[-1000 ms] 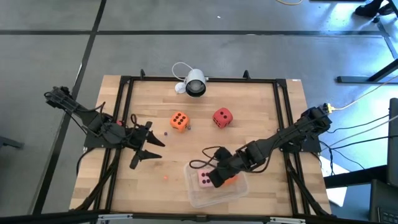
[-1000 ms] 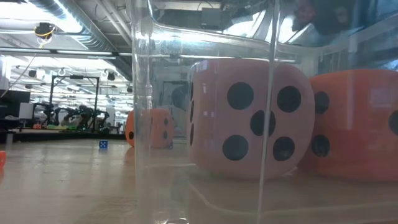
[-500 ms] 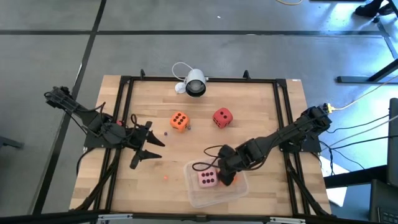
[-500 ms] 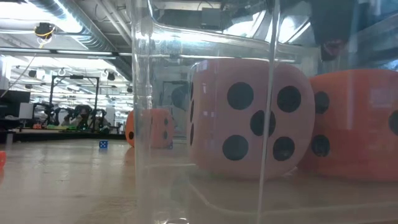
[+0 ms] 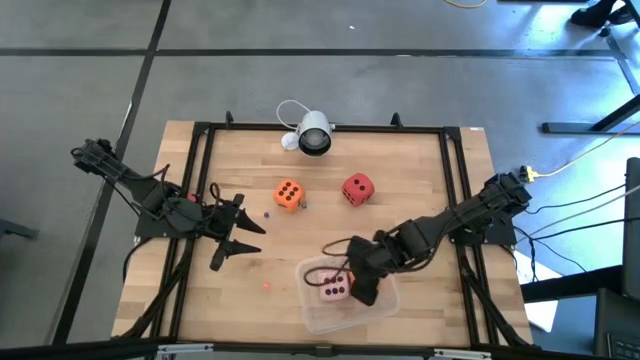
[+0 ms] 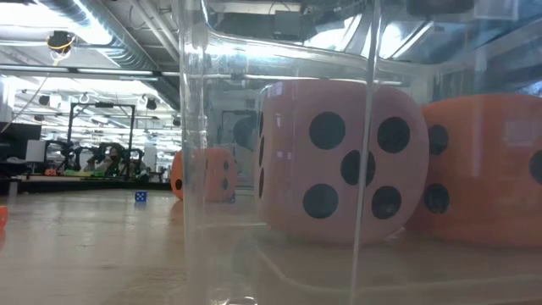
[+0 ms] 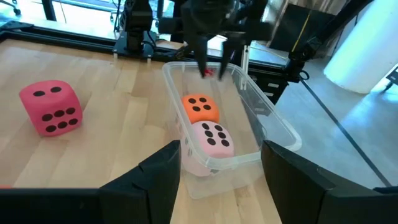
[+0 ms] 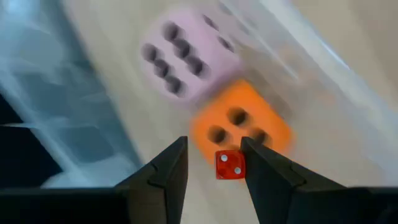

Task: Pick & Place Dice
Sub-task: Put the small red die into the transparent bin

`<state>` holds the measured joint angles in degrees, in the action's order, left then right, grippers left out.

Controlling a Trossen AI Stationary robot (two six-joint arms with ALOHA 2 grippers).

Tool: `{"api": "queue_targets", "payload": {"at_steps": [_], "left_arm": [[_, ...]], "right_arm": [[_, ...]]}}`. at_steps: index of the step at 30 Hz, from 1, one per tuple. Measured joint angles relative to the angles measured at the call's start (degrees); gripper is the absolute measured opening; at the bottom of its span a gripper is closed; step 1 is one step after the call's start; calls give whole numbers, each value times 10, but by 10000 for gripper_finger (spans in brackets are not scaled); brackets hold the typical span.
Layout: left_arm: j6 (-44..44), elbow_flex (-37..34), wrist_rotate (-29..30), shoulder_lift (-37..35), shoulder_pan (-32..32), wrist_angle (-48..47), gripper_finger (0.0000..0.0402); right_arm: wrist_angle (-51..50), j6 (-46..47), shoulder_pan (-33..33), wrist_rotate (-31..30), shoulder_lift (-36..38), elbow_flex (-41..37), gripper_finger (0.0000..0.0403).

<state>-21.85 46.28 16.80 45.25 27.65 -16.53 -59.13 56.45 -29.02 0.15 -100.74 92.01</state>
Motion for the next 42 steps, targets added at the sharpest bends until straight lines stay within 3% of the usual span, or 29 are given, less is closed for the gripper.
{"api": "queue_targets", "payload": {"at_steps": [4,9,17,20,23,30,32,35,39,42], "left_arm": [[0,0,0,0,0,0,214],[0,0,-1,0,0,0,214],[-1,0,-10,0,0,3,214],[-1,0,-19,0,0,4,214],[-1,0,-19,0,0,4,214],[0,0,-18,0,0,4,214],[-1,0,-20,0,0,5,214],[-1,0,-32,0,0,5,214],[-1,0,-34,3,0,5,214],[-1,0,-34,4,0,5,214]], "right_arm": [[96,-56,-6,8,-9,3,146],[81,-46,-5,28,-49,2,159],[98,-124,-6,91,-111,2,231],[79,-93,2,97,-116,1,241],[80,-44,11,95,-111,1,238],[190,-47,4,65,-94,3,218],[169,-63,3,71,-92,4,212],[88,-1,7,89,-93,3,200],[184,-16,7,43,-78,4,187],[103,10,8,27,-73,5,174]]}}
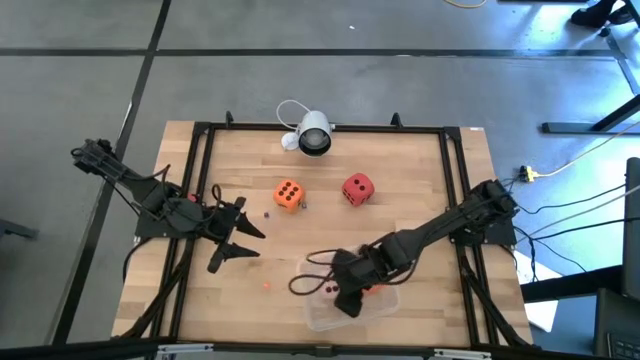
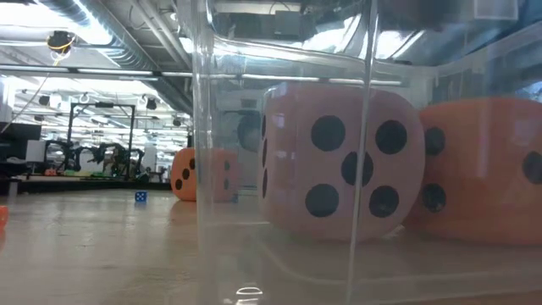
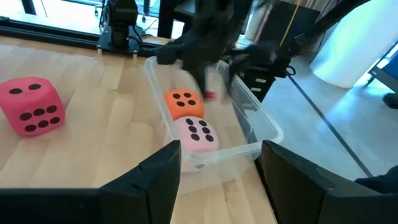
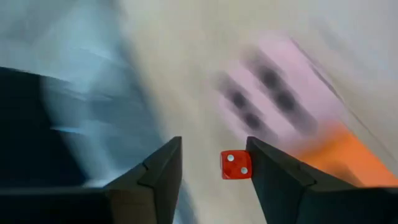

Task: Pick & Place Dice
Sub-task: Put the small red die into the transparent bin

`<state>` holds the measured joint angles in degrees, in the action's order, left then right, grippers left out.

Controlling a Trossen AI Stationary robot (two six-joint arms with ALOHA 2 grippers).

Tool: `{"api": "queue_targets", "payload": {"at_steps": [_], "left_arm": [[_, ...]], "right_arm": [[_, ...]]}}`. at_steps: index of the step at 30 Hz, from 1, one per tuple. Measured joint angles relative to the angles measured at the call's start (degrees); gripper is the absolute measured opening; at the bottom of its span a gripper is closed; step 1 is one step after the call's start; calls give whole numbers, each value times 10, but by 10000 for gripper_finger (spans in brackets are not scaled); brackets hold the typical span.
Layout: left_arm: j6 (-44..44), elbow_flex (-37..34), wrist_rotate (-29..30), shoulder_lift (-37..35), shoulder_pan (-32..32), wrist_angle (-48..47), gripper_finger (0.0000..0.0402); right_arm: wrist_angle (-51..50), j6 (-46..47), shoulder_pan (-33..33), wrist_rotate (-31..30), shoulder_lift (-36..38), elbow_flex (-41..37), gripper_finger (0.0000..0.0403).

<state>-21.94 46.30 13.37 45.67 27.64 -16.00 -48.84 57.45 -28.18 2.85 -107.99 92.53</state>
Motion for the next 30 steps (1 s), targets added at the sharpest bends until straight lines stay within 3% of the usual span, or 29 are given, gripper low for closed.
{"api": "queue_targets", "payload": {"at_steps": [2,5,8,12,15,19,24,30], "left_arm": [[1,0,0,1,0,3,214],[1,0,0,4,0,8,214],[1,0,0,4,0,8,214],[1,0,0,4,0,8,214],[1,0,0,4,0,8,214],[1,0,0,7,0,13,214],[13,0,-13,20,0,53,214],[54,0,-44,68,0,74,214]], "right_arm": [[-27,25,3,12,-7,-5,164],[57,-9,5,11,-1,0,155],[-14,20,5,16,0,-2,150],[45,4,6,54,-5,-1,149],[-25,50,7,40,-5,-3,150],[65,0,6,33,-4,-1,150],[66,-51,6,-13,0,-2,151],[91,-106,3,-5,2,-2,151]]}}
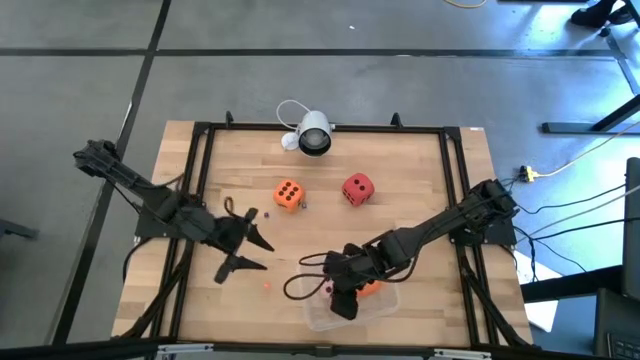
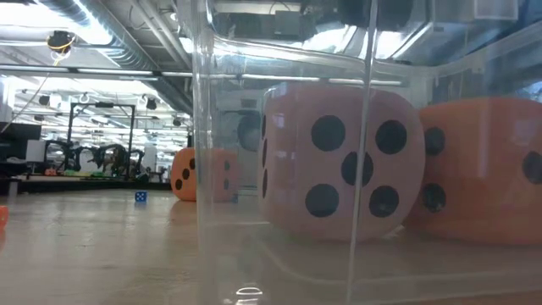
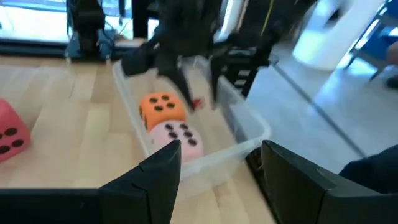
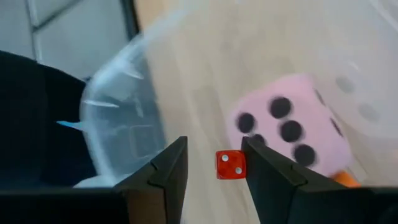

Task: Pick & Place Dice
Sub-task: Put the small red die into the transparent bin

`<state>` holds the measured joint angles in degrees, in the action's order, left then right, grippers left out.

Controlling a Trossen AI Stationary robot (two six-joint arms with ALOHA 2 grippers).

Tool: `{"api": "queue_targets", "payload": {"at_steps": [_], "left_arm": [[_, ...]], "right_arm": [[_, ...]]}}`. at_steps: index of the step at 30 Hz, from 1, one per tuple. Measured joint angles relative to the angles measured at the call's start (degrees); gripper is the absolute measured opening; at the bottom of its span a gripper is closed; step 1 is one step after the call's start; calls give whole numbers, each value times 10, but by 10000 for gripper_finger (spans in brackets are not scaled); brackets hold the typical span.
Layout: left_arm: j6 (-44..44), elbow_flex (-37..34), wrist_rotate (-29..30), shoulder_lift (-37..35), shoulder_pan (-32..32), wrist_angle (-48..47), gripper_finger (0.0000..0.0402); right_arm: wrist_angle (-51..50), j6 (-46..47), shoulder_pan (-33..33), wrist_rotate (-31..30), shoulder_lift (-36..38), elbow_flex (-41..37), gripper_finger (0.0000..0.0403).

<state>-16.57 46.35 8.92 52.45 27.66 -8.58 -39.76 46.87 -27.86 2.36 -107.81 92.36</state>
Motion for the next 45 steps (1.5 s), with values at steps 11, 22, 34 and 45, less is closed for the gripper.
{"api": "queue_targets", "payload": {"at_steps": [11,22,34,45], "left_arm": [[98,0,19,98,0,134,214],[288,0,25,221,-5,245,214],[396,20,-3,290,-16,353,214],[463,53,-29,344,-16,348,214]], "right_arm": [[44,18,-24,-96,27,0,151],[55,49,-29,-124,27,0,151],[72,69,-29,-124,27,0,151],[83,71,-24,-124,27,0,151]]}}
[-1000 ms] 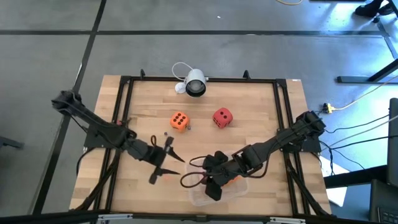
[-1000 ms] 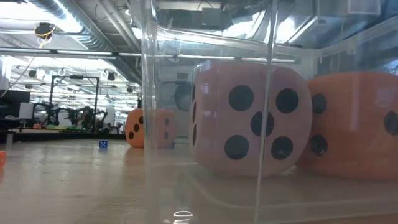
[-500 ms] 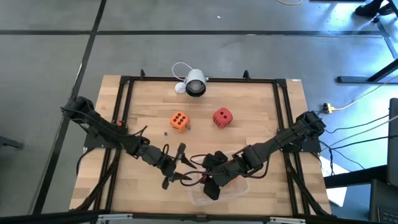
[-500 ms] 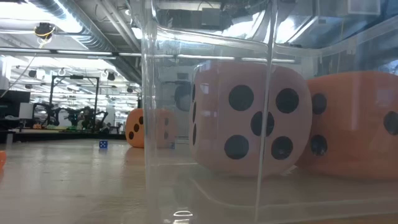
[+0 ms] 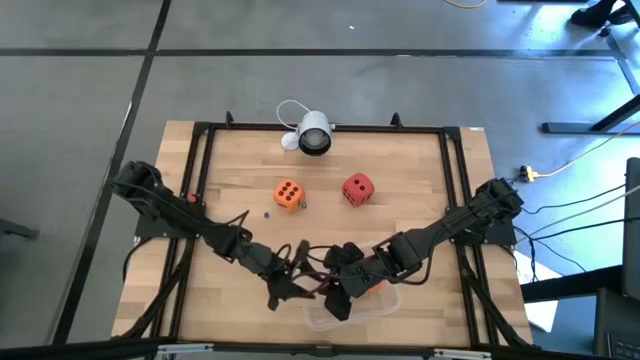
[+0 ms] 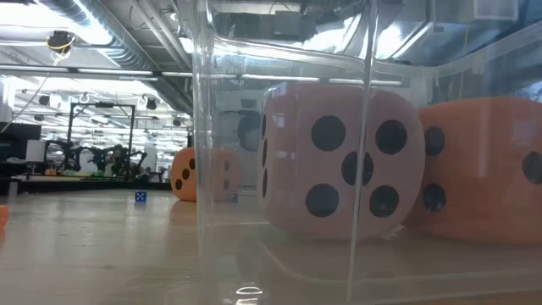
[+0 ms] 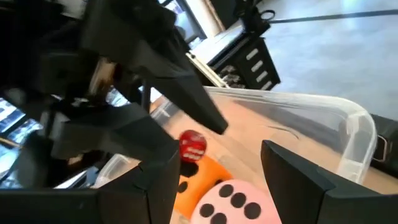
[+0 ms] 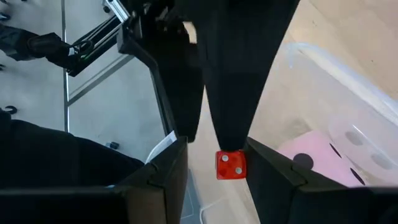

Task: Pick & Place Dice
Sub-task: Put the small red die into the transparent bin, then put the large red die into the transparent bin

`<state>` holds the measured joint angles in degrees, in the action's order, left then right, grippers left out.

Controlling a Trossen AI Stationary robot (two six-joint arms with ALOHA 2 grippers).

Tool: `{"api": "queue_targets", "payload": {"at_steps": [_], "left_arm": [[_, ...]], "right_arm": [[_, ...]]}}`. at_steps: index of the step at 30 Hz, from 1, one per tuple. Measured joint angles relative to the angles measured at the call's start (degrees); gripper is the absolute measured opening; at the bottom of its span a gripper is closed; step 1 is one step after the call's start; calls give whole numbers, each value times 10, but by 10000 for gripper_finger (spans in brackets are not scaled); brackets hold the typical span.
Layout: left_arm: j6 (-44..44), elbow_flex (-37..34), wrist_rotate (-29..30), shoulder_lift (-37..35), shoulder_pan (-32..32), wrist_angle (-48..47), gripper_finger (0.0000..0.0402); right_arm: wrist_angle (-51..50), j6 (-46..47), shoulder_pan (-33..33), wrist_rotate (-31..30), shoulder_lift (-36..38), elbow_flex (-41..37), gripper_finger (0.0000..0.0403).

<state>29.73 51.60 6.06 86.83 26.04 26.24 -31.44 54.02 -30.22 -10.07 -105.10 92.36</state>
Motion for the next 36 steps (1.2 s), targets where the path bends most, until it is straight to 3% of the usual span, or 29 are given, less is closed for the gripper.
{"api": "queue_targets", "payload": {"at_steps": [11,16,29,36], "left_arm": [[1,8,-10,6,-5,-3,214],[-12,7,54,-38,6,-43,214],[-353,8,48,-297,-40,-336,214],[-419,8,74,-374,-40,-412,214]], "right_arm": [[-1,0,4,0,0,0,151],[-33,0,9,2,0,0,151],[-181,9,34,-90,44,0,151],[-300,-41,91,-93,77,0,151]]}}
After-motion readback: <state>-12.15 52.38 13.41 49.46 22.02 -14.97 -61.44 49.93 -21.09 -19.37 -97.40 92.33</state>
